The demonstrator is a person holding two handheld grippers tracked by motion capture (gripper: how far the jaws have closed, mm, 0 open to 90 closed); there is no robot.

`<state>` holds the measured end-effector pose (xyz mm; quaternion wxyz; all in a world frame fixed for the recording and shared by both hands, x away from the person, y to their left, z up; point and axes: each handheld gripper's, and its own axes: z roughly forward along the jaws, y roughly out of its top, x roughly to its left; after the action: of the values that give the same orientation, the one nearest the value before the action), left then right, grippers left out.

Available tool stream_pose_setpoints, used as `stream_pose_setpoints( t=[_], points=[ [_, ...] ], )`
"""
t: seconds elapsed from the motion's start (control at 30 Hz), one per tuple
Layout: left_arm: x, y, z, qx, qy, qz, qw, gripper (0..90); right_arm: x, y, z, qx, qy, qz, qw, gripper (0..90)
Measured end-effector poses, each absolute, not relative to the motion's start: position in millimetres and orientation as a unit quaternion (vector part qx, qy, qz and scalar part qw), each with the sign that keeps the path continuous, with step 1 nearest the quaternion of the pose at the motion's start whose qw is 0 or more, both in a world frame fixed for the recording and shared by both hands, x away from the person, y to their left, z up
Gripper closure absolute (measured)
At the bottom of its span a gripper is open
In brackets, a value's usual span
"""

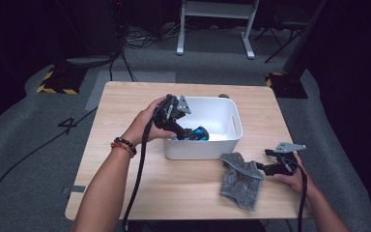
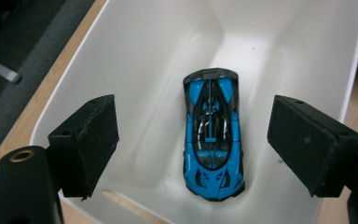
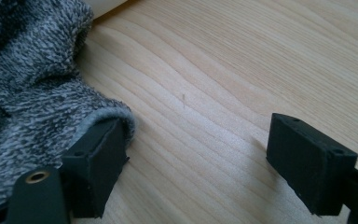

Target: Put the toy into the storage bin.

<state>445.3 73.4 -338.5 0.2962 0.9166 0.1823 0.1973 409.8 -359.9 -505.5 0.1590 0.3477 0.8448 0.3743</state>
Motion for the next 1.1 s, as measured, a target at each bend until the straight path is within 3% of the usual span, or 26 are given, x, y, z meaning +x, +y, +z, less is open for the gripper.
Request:
stream_pose_setpoints(
  t=[0.57,1.1],
  points=[
    [417.9,107.6,-320.6,0.887,0.201,0.253,0.330,16.3,407.4,-360.8,-505.6,0.352,0.843,0.374,0.161,20.0],
    [396.7,146.5,-329.6,0.861,0.242,0.287,0.343,16.1,407.7,-360.7,-505.5,0.351,0.844,0.373,0.160,19.8]
  ],
)
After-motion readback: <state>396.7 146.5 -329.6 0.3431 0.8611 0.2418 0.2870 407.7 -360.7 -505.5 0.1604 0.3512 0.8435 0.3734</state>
